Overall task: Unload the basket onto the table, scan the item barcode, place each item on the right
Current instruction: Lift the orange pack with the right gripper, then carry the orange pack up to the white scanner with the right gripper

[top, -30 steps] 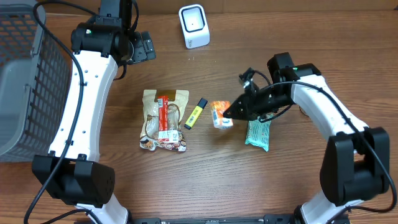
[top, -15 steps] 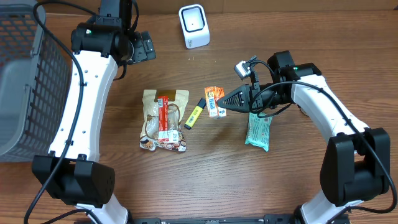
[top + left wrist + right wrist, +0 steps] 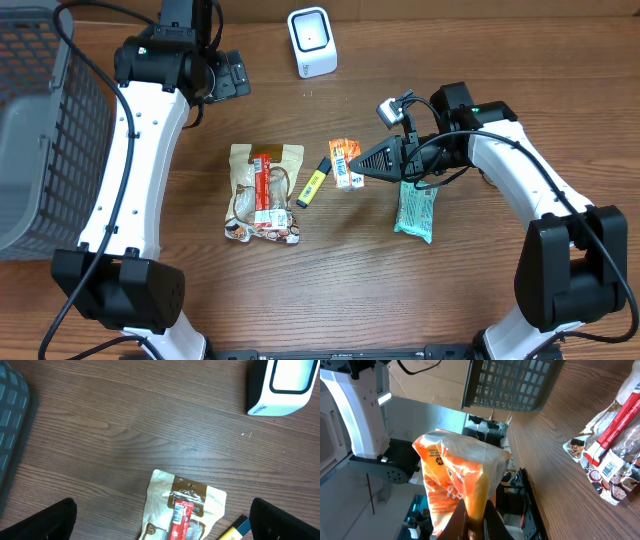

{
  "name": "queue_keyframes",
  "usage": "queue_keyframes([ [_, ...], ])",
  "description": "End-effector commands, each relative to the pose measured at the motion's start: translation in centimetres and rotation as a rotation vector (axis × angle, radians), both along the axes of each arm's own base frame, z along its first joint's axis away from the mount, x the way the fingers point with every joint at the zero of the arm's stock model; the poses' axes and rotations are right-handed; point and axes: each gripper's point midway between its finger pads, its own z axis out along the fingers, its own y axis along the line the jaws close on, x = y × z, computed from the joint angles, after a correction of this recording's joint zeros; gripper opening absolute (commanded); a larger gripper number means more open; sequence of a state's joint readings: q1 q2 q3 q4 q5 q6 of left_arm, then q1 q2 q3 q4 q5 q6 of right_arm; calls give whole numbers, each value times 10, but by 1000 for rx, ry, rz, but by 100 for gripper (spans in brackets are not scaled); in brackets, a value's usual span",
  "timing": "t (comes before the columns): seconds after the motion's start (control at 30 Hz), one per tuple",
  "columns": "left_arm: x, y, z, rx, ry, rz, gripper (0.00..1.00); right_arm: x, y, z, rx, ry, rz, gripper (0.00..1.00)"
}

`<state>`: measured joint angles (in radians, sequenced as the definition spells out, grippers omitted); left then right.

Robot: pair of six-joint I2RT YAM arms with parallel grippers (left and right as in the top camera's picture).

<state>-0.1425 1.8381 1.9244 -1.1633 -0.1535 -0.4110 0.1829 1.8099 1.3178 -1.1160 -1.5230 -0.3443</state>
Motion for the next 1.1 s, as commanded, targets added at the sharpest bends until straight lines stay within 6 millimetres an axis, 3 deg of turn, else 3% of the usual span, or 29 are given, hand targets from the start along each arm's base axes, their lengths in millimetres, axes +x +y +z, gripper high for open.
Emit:
queue_keyframes([
  [0.0,-1,0,19,6,-47,-12,100,2,-1,19,56,-49,-1,4],
  [0.27,-1,0,19,6,-46,-12,100,2,0,18,54,-62,-1,4],
  [0.37,-1,0,19,6,-46,-12,100,3,-1,7,-10,-74,-3,4],
  [0.5,-1,0,19,6,-47,-12,100,5,-4,-30,-223,-112,-3,4],
  [0.67,-1,0,19,6,-46,-12,100,13,-27,-84,-577,-109,-33,4],
  [0.8,-1,0,19,6,-47,-12,100,30,-59,-120,-878,-44,-152,4],
  [0.9,-1,0,19,6,-47,-12,100,49,-80,-133,-1030,-18,-275,4],
  [1.0,-1,0,19,6,-46,-12,100,71,-85,-134,-1057,-17,-392,4],
  [1.07,-1,0,19,6,-47,-12,100,88,-82,-120,-1024,-5,-473,3],
])
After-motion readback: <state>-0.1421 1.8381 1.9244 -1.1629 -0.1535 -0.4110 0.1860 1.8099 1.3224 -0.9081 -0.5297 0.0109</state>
